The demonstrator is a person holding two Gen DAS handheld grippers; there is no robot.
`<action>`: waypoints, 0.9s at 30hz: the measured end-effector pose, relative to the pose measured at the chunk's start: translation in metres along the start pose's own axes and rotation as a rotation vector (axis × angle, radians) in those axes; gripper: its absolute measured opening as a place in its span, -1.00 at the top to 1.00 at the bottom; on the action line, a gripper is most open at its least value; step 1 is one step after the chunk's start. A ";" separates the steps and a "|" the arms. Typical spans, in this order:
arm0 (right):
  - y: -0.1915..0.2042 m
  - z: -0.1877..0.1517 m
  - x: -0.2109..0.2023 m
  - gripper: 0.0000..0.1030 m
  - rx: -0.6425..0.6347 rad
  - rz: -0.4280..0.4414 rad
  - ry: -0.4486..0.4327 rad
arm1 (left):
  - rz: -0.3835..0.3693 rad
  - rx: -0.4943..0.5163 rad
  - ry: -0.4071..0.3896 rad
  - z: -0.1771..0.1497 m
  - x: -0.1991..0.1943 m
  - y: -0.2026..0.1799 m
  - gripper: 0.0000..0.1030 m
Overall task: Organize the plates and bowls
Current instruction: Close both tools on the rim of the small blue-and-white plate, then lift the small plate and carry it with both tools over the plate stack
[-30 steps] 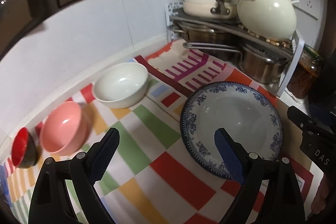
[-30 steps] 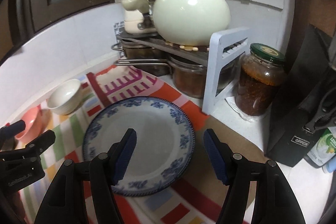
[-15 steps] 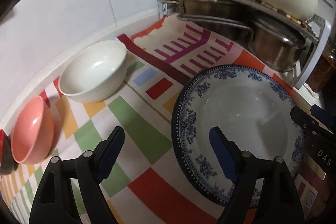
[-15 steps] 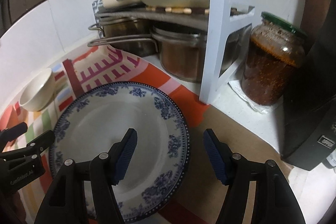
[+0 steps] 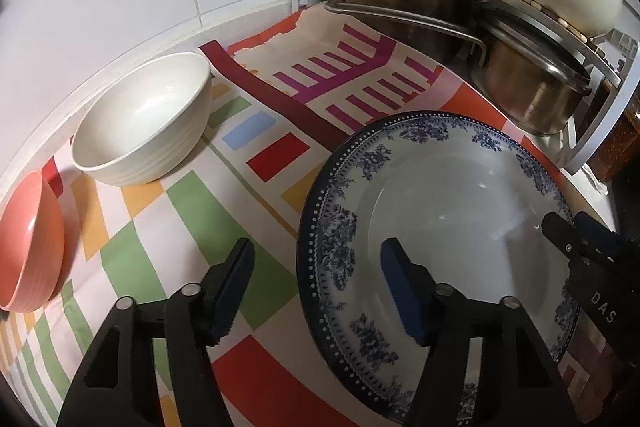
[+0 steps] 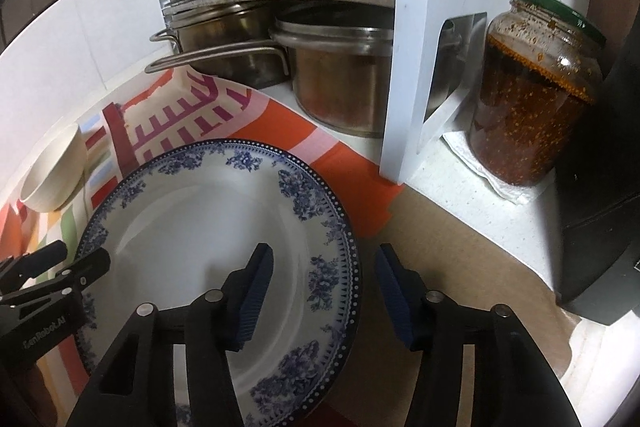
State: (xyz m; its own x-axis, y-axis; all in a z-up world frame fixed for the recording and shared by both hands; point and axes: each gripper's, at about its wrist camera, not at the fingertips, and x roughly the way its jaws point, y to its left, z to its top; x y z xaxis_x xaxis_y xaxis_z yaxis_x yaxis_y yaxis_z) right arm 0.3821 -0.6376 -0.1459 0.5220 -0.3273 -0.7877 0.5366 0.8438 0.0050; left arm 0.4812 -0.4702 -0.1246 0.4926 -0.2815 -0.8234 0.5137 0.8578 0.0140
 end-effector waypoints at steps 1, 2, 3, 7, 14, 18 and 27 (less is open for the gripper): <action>0.000 0.000 0.001 0.04 0.000 0.000 0.002 | -0.001 0.003 -0.001 0.000 0.001 -0.001 -0.19; -0.001 0.000 0.002 0.08 -0.001 0.000 0.007 | -0.001 0.005 0.001 0.000 0.001 -0.001 -0.14; -0.001 0.000 0.002 0.10 0.000 0.001 0.009 | -0.005 0.007 0.003 0.001 0.002 -0.002 -0.11; -0.001 -0.001 0.004 0.21 -0.003 -0.003 0.012 | -0.017 0.011 0.011 0.001 0.005 -0.003 0.04; 0.000 0.000 0.005 0.30 -0.016 0.000 0.016 | -0.022 0.025 0.011 0.003 0.006 -0.007 0.28; 0.001 0.000 0.004 0.31 -0.022 -0.002 0.016 | -0.015 0.019 0.012 0.003 0.005 -0.006 0.29; 0.006 -0.001 -0.013 0.31 -0.045 0.001 -0.012 | -0.007 0.001 -0.015 -0.004 -0.016 0.001 0.29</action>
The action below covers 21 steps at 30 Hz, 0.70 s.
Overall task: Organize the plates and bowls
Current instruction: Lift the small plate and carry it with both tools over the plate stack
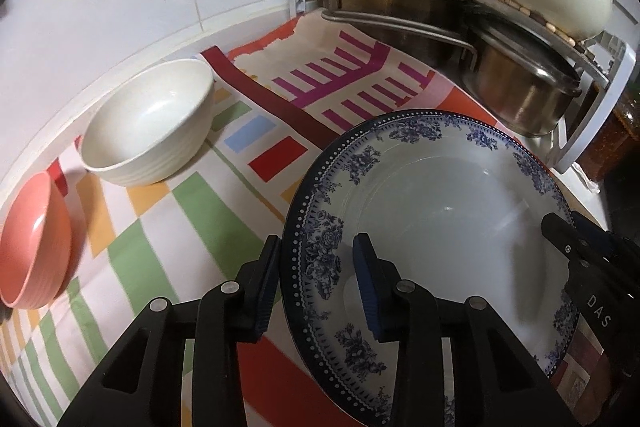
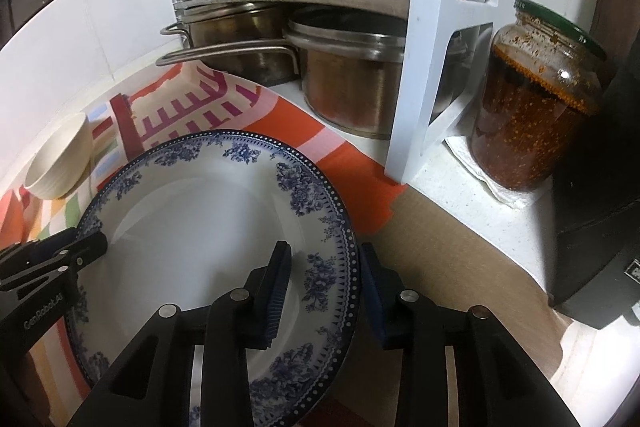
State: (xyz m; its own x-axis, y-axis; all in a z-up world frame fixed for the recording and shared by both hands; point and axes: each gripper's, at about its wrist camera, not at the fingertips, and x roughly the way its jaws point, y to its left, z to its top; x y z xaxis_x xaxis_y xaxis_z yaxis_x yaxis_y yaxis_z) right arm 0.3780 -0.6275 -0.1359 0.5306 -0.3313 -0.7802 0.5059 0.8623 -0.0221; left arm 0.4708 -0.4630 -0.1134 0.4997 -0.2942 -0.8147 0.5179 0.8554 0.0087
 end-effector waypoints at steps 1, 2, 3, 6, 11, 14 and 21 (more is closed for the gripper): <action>0.001 0.000 -0.004 0.31 -0.004 0.002 -0.004 | 0.001 -0.001 -0.003 -0.001 -0.003 0.001 0.29; 0.003 0.000 -0.007 0.31 -0.005 0.005 -0.006 | 0.003 -0.005 -0.006 -0.002 -0.007 0.003 0.29; 0.004 -0.001 -0.010 0.31 -0.007 0.007 -0.009 | 0.004 -0.010 -0.008 -0.004 -0.011 0.004 0.29; 0.009 -0.003 -0.023 0.31 -0.021 0.010 -0.022 | 0.008 -0.023 -0.016 -0.009 -0.023 0.010 0.29; 0.019 -0.008 -0.047 0.31 -0.042 0.025 -0.039 | 0.024 -0.044 -0.038 -0.018 -0.047 0.019 0.29; 0.026 -0.011 -0.063 0.31 -0.055 0.032 -0.054 | 0.031 -0.059 -0.054 -0.025 -0.063 0.026 0.29; 0.043 -0.018 -0.089 0.31 -0.087 0.068 -0.077 | 0.065 -0.099 -0.079 -0.045 -0.097 0.046 0.29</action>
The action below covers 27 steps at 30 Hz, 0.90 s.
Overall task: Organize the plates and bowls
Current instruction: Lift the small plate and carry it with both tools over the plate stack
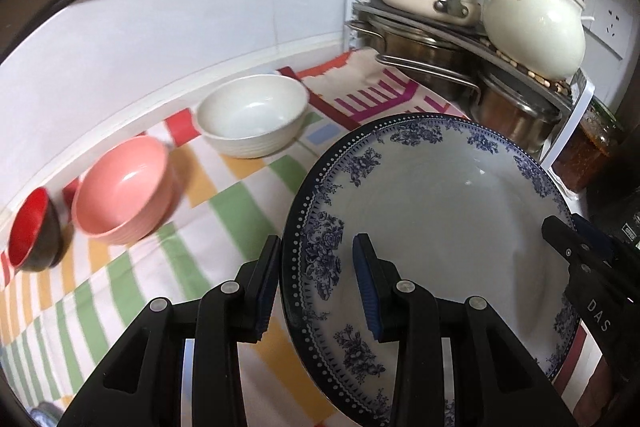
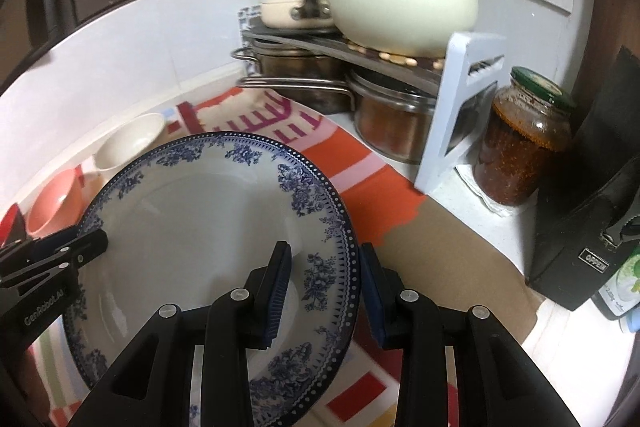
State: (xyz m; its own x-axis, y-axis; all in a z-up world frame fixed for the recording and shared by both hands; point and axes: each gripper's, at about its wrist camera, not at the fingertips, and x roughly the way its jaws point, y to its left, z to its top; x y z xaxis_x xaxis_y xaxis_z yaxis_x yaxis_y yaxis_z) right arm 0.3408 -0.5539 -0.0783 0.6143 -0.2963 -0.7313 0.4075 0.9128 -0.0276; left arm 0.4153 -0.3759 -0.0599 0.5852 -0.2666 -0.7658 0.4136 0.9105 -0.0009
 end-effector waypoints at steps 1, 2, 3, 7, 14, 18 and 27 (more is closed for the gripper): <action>0.004 -0.001 -0.004 0.31 -0.007 0.007 -0.003 | 0.005 -0.005 -0.003 -0.002 -0.004 0.003 0.29; 0.008 -0.002 -0.008 0.31 -0.015 0.014 -0.005 | 0.012 -0.011 -0.007 -0.005 -0.008 0.007 0.29; 0.011 -0.003 -0.011 0.31 -0.020 0.020 -0.007 | 0.018 -0.019 -0.011 -0.007 -0.012 0.011 0.29; 0.029 -0.006 -0.026 0.31 -0.049 0.044 -0.019 | 0.041 -0.048 -0.028 -0.017 -0.031 0.030 0.30; 0.061 -0.014 -0.047 0.31 -0.098 0.092 -0.034 | 0.085 -0.096 -0.051 -0.037 -0.060 0.064 0.30; 0.083 -0.021 -0.058 0.31 -0.127 0.120 -0.040 | 0.108 -0.123 -0.056 -0.050 -0.073 0.083 0.30; 0.130 -0.040 -0.082 0.31 -0.180 0.174 -0.047 | 0.158 -0.182 -0.066 -0.082 -0.105 0.128 0.30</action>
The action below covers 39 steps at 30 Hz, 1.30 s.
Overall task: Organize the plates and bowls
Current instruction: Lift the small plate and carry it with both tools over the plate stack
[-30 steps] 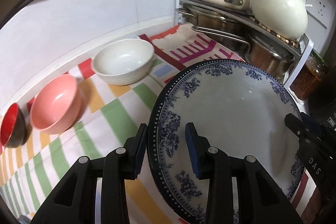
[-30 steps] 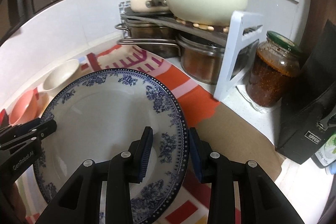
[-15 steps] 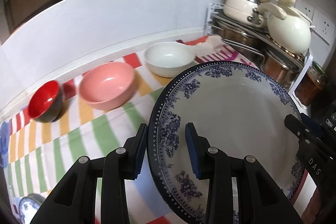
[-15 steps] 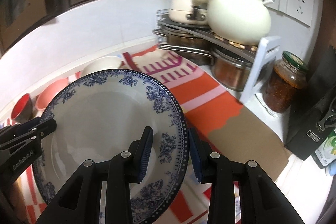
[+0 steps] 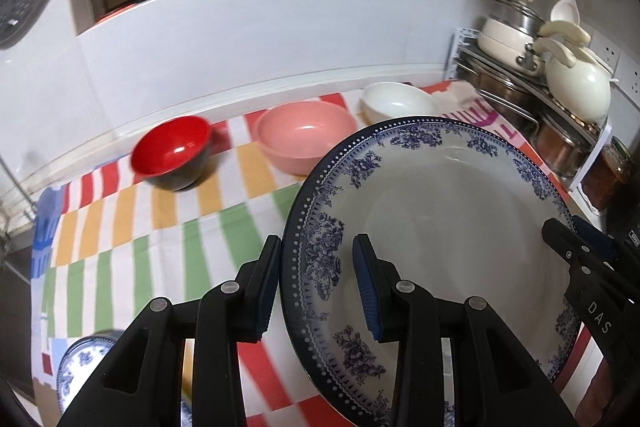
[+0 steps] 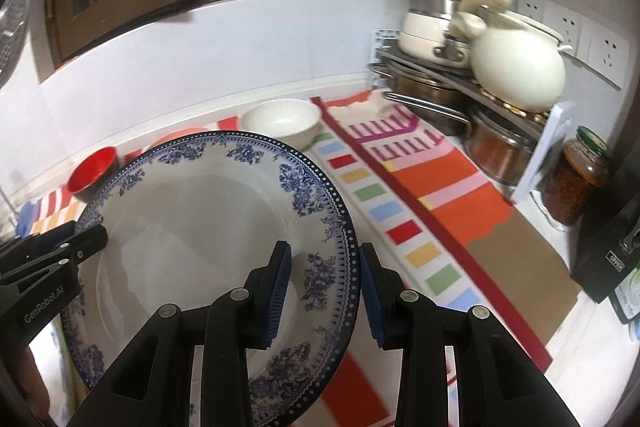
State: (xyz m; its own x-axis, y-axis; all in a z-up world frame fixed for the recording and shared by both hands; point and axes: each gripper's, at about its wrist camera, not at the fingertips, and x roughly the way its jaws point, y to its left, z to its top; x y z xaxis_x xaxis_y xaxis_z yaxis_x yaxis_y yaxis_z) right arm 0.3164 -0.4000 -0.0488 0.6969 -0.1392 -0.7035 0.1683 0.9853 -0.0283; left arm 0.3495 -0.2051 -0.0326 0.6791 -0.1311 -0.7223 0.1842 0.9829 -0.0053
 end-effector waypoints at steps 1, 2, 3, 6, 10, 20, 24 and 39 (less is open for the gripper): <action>0.005 -0.001 -0.002 0.31 -0.005 0.005 0.000 | 0.005 -0.006 0.000 -0.002 -0.003 0.006 0.30; 0.011 -0.003 -0.005 0.31 -0.011 0.010 0.000 | 0.010 -0.011 0.000 -0.005 -0.006 0.012 0.30; 0.014 -0.004 -0.006 0.31 -0.014 0.014 0.000 | 0.014 -0.014 -0.001 -0.006 -0.008 0.016 0.30; 0.029 -0.009 -0.013 0.31 -0.026 0.030 0.000 | 0.028 -0.026 -0.003 -0.013 -0.017 0.032 0.30; 0.048 -0.014 -0.022 0.31 -0.038 0.050 0.000 | 0.049 -0.040 -0.011 -0.022 -0.030 0.054 0.30; 0.101 -0.027 -0.043 0.31 -0.084 0.102 -0.010 | 0.097 -0.085 -0.026 -0.045 -0.060 0.106 0.30; 0.125 -0.032 -0.050 0.31 -0.110 0.126 -0.011 | 0.123 -0.108 -0.028 -0.057 -0.071 0.130 0.30; 0.209 -0.067 -0.061 0.31 -0.200 0.209 0.051 | 0.200 -0.178 0.030 -0.113 -0.090 0.207 0.29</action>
State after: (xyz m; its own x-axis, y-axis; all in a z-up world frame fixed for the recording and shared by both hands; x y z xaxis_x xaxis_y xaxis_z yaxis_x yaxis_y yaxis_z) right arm 0.2623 -0.1791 -0.0597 0.6655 0.0687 -0.7432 -0.1192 0.9928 -0.0150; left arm 0.2464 0.0248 -0.0468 0.6673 0.0691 -0.7416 -0.0813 0.9965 0.0198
